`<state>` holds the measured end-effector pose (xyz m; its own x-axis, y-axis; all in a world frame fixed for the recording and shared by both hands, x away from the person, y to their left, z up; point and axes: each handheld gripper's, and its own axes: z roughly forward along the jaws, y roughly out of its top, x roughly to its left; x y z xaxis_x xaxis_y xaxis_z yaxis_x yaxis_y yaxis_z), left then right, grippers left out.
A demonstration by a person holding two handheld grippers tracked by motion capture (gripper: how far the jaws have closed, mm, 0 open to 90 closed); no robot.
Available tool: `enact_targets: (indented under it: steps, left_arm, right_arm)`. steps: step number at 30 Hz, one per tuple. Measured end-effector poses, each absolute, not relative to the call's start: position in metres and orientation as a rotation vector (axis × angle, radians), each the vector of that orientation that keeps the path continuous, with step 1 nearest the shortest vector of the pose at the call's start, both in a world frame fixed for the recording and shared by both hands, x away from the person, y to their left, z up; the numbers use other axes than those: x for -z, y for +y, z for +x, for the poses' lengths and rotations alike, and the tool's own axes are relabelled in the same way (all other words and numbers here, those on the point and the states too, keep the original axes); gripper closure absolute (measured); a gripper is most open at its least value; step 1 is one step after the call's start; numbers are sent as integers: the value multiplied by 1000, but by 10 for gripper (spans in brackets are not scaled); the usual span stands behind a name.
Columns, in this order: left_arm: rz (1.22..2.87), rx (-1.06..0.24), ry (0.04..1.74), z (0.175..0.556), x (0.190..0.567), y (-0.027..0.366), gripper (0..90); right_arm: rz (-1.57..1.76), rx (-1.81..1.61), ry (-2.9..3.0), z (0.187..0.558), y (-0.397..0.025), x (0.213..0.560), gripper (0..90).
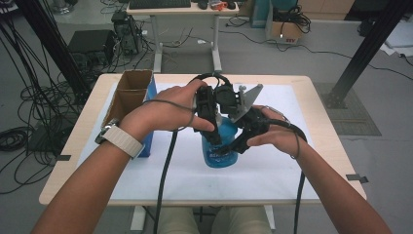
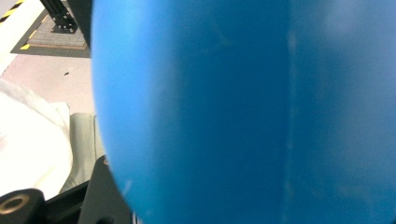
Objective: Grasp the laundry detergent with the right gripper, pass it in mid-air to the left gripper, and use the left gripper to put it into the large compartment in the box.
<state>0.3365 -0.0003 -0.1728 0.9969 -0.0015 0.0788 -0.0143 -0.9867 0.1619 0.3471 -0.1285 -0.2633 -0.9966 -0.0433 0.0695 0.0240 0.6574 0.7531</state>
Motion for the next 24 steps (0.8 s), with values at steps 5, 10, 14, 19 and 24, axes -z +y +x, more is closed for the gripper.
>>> enact_targets:
  steps: [5, 10, 14, 19, 24]
  left_arm:
    - [2974, -122, -9, 337, 172, 0, 374]
    - [2977, -119, -6, 337, 173, 0, 374]
    - [2969, -117, -3, 337, 174, 1, 374]
    - [2971, -117, -8, 338, 174, 2, 374]
    - [2973, -113, -5, 337, 174, 3, 374]
  right_arm:
    - [15, 1263, -2780, 347, -128, 263, 432]
    - [18, 1263, -2787, 348, -128, 263, 432]
    - [20, 1268, -2780, 348, -127, 264, 432]
    - [27, 1263, -2780, 349, -127, 264, 432]
    - [28, 1266, -2779, 348, -126, 265, 432]
